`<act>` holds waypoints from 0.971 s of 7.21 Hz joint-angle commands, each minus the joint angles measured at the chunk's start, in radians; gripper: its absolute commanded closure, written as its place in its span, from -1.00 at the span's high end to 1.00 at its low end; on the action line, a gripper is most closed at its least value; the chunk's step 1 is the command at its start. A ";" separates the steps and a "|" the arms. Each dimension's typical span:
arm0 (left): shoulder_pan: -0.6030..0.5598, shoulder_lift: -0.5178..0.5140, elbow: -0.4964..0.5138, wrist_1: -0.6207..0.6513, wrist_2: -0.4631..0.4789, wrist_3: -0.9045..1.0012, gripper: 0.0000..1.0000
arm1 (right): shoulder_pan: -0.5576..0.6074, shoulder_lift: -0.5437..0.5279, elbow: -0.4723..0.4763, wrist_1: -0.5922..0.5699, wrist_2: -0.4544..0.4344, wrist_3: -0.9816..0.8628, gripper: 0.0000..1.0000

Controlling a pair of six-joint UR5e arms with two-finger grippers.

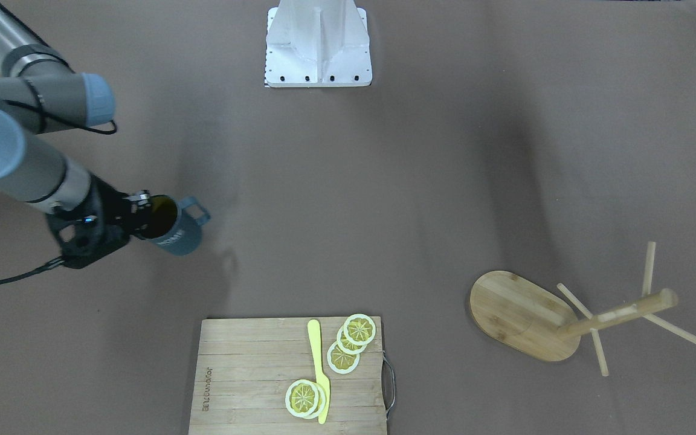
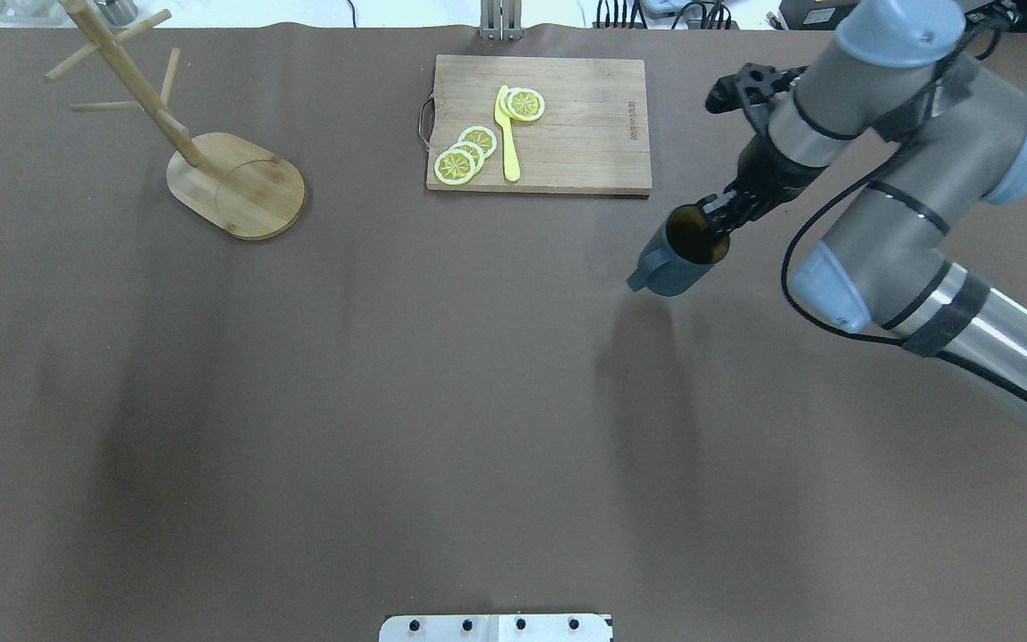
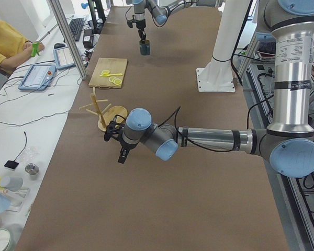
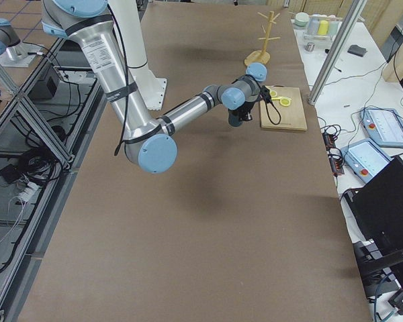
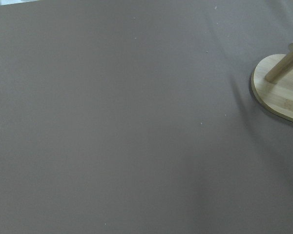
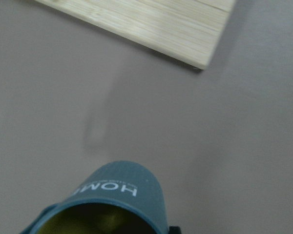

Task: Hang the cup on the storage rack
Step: 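Carry the teal mug toward the table center and set it down with the right gripper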

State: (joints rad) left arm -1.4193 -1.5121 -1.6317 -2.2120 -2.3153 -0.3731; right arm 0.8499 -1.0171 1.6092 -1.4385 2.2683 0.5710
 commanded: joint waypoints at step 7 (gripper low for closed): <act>0.030 -0.019 0.010 0.008 -0.047 0.000 0.96 | -0.281 0.284 -0.169 0.007 -0.217 0.208 -1.00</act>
State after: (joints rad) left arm -1.3907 -1.5305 -1.6223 -2.2045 -2.3367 -0.3712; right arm 0.5922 -0.7333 1.4444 -1.4311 2.0673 0.7801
